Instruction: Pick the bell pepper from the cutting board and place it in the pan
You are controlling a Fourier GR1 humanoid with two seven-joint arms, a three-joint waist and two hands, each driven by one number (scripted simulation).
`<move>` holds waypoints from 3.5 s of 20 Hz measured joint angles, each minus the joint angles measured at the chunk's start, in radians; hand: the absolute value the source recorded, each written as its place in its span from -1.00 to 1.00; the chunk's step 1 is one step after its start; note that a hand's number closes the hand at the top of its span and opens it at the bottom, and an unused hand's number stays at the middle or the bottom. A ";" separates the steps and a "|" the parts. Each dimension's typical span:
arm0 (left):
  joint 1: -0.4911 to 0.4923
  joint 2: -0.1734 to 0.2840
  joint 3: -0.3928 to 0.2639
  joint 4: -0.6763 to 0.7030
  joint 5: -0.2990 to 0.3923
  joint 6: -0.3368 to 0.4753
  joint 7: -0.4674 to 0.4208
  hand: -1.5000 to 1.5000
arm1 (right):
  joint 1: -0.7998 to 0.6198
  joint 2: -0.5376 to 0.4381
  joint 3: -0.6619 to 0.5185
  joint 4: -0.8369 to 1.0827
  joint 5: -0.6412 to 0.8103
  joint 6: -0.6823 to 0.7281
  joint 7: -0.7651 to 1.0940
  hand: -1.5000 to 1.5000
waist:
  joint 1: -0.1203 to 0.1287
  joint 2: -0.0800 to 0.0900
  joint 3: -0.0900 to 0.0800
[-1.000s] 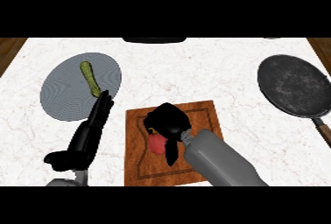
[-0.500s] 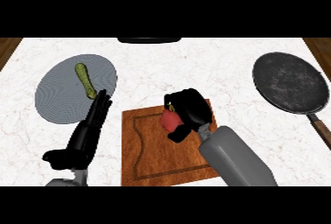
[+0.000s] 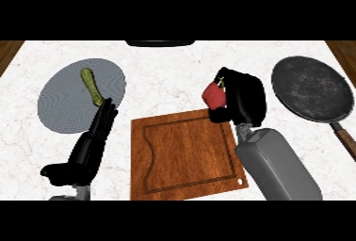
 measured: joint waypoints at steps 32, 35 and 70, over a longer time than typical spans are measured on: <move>-0.067 -0.050 0.006 0.042 -0.040 -0.034 -0.005 0.00 | -0.110 -0.350 -0.683 0.648 -0.272 -0.600 -0.603 1.00 | 0.051 0.022 0.003; -0.074 -0.050 0.015 0.066 -0.037 -0.045 -0.024 0.00 | -0.170 -0.392 -0.733 0.791 -0.322 -0.631 -0.712 1.00 | 0.057 0.024 0.003; -0.038 -0.055 0.027 0.042 -0.054 -0.049 -0.026 0.00 | -0.124 -0.585 -1.076 1.157 -0.792 0.191 -1.198 -1.00 | 0.031 0.014 0.002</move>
